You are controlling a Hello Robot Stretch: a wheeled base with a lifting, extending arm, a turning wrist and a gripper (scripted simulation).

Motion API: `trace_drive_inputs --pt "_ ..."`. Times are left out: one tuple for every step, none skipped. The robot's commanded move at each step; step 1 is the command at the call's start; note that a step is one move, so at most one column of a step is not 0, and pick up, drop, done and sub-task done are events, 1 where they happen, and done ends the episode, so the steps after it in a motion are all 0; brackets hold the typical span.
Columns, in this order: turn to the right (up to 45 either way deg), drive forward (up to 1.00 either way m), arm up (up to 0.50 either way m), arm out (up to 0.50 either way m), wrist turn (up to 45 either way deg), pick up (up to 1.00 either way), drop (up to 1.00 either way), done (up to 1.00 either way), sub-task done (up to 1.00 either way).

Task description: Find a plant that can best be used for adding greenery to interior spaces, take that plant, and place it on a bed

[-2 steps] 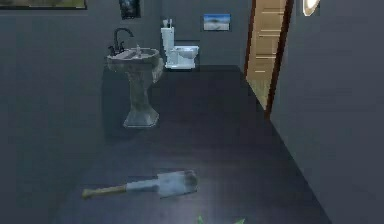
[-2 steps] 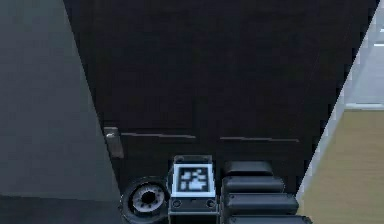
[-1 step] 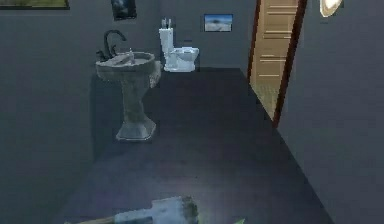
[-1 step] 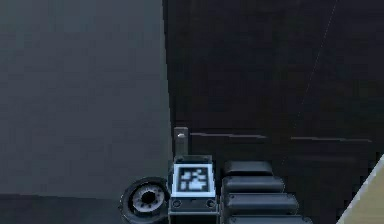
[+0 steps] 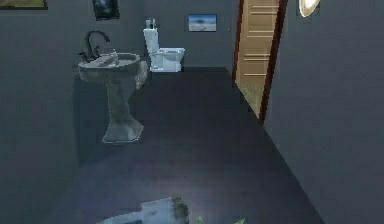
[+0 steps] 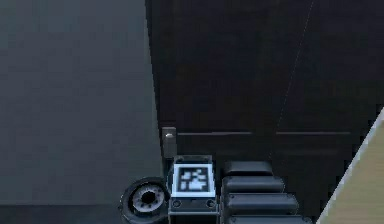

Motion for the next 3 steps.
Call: trace_drive_inputs --pt "0.0 0.30 0.00 0.00 0.0 0.00 0.00 0.00 0.00" --pt "6.0 0.00 0.00 0.00 0.0 0.00 0.00 0.00 0.00" --pt "0.0 1.00 0.00 0.00 0.0 0.00 0.00 0.00 0.00"
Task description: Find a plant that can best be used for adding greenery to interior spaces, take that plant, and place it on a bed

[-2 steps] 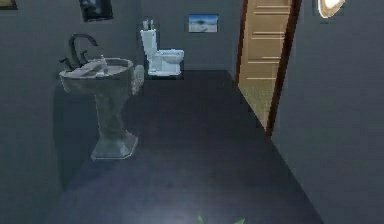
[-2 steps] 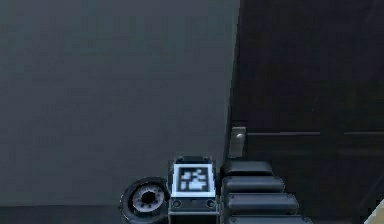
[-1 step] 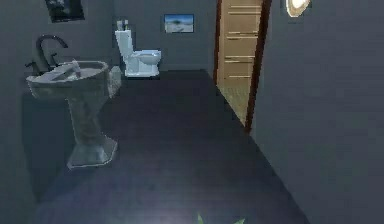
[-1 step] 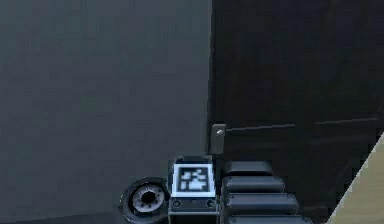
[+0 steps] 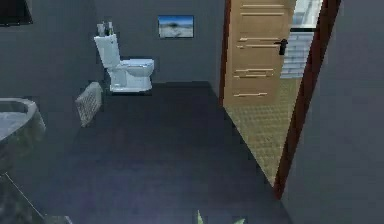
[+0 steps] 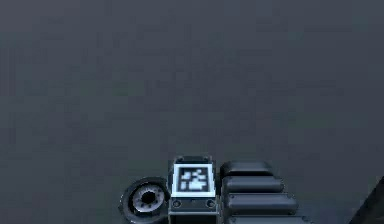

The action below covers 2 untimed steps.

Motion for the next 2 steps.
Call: trace_drive_inputs --pt "0.0 1.00 0.00 0.00 0.0 0.00 0.00 0.00 0.00" --pt "0.0 0.40 0.00 0.00 0.0 0.00 0.00 0.00 0.00"
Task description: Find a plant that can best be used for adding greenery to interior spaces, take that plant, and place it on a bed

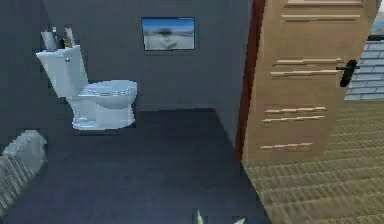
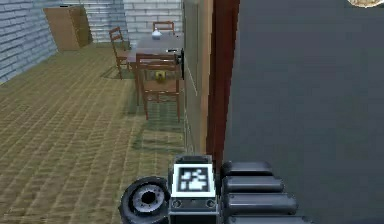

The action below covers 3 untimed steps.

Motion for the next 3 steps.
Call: trace_drive_inputs --pt "45.0 0.00 0.00 0.00 0.0 0.00 0.00 0.00 0.00" --pt "6.0 0.00 0.00 0.00 0.0 0.00 0.00 0.00 0.00" --pt "0.0 1.00 0.00 0.00 0.0 0.00 0.00 0.00 0.00"
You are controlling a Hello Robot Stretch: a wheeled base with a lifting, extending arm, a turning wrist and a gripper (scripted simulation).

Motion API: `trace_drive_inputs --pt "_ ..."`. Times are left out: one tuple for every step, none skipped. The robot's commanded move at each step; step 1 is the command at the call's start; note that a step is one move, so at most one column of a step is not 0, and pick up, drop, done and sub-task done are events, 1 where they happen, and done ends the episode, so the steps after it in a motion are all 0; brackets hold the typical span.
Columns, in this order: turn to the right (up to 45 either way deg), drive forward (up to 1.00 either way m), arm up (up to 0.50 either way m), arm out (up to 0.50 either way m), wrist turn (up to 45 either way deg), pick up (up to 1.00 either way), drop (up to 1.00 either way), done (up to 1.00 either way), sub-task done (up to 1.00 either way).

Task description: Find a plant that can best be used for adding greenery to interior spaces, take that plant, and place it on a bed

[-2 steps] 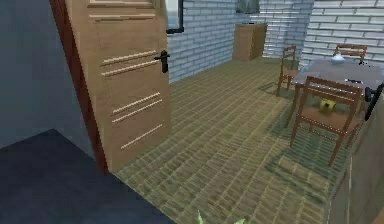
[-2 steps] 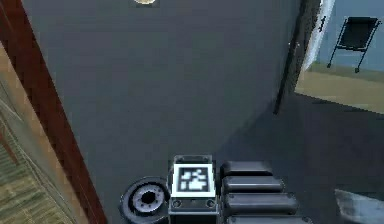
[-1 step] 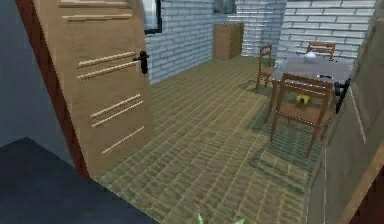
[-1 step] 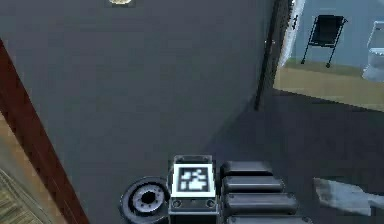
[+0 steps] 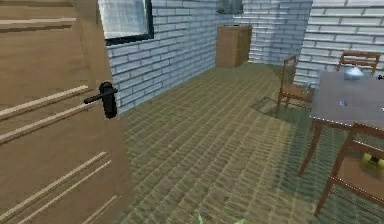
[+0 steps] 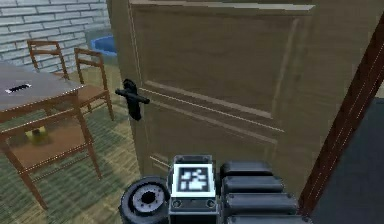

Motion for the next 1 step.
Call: trace_drive_inputs --pt "3.0 0.00 0.00 0.00 0.0 0.00 0.00 0.00 0.00"
